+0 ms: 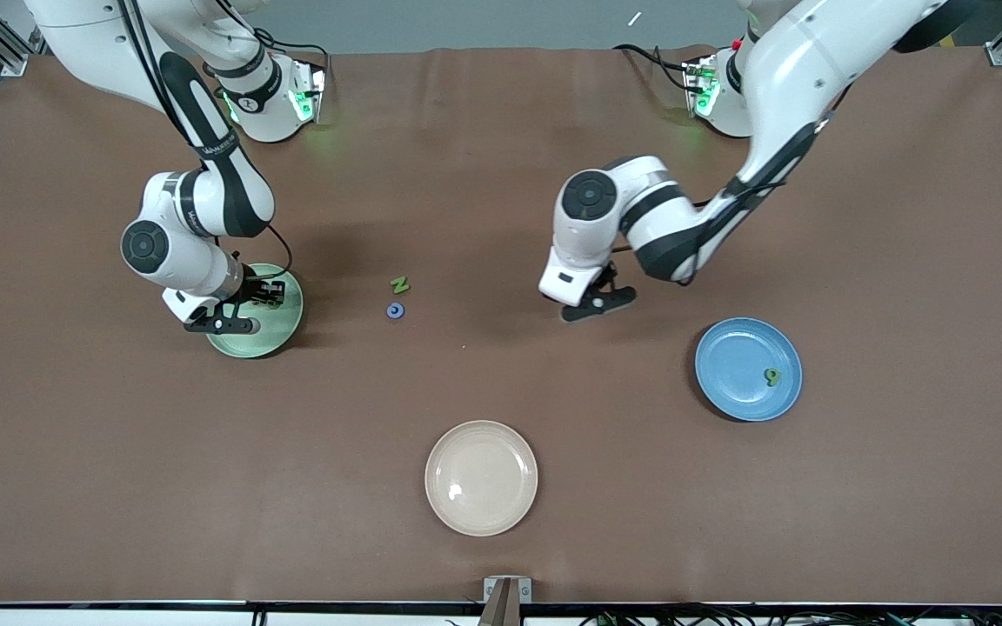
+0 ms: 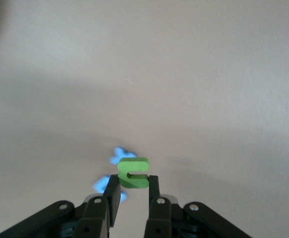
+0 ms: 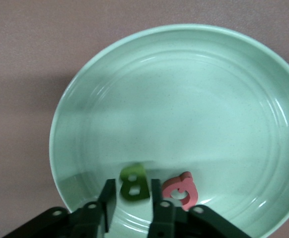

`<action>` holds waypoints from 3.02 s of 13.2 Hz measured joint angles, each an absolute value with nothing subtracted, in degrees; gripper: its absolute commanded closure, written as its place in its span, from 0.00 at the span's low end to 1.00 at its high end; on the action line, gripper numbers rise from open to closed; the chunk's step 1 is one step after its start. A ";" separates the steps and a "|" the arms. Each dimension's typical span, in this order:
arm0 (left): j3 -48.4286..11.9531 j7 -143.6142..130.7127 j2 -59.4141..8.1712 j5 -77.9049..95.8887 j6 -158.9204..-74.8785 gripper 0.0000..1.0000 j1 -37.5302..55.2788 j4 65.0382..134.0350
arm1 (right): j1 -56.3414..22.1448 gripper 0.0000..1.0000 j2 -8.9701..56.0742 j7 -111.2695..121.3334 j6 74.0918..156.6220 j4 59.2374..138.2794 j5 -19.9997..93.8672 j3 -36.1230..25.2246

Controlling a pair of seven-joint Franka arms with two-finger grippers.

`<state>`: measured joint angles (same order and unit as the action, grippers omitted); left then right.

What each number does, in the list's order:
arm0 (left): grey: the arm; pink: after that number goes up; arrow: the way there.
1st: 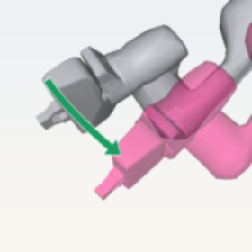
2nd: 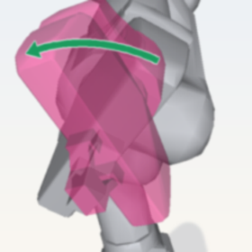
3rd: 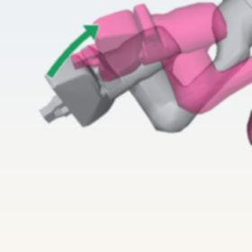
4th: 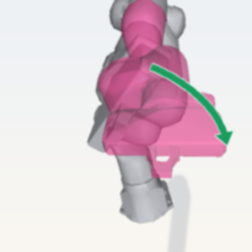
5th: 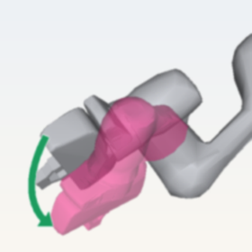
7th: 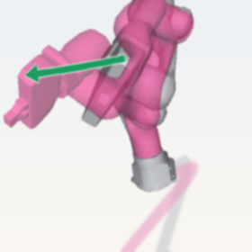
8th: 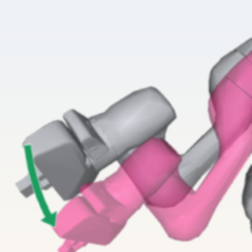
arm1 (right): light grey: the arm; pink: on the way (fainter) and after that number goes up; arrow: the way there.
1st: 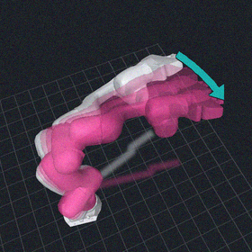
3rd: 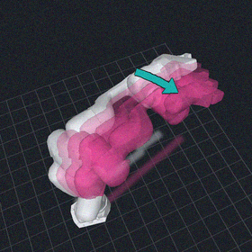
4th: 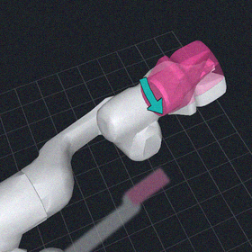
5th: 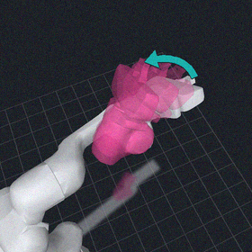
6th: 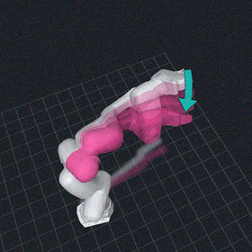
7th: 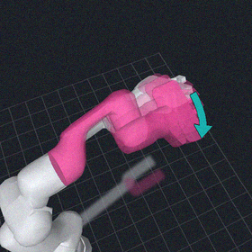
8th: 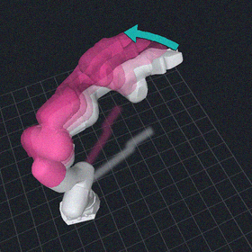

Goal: Sort upper and lower case letters into plates
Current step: 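Carry the n to the blue plate while the right gripper drops B, then open the left gripper over the blue plate while the right grasps c, then move the left gripper to the blue x while the right carries c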

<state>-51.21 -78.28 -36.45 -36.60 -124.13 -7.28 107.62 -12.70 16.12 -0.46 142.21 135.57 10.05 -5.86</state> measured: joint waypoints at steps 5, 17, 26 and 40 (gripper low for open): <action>-56.65 -66.75 -35.63 -36.50 -119.78 0.96 -23.79 108.02 | -13.75 0.00 16.10 -3.23 142.21 134.81 10.07 -5.11; -55.16 -51.67 -39.87 -48.40 -122.39 0.96 -39.60 112.82 | -33.00 0.05 24.78 -33.31 147.52 123.31 10.09 -4.29; -50.64 -46.14 -41.71 -48.94 -125.70 0.94 -39.68 114.38 | -35.46 0.30 27.35 -36.87 150.25 123.08 10.10 -4.40; -61.72 -47.58 -41.58 -48.84 -125.25 0.00 -36.09 113.58 | -35.70 1.00 26.94 -35.31 147.43 122.57 10.04 -5.37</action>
<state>-61.72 -47.58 -41.58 -48.84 -125.25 -36.09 113.58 -35.70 26.94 -35.31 147.43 122.57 10.04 -5.37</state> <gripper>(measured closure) 0.000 0.656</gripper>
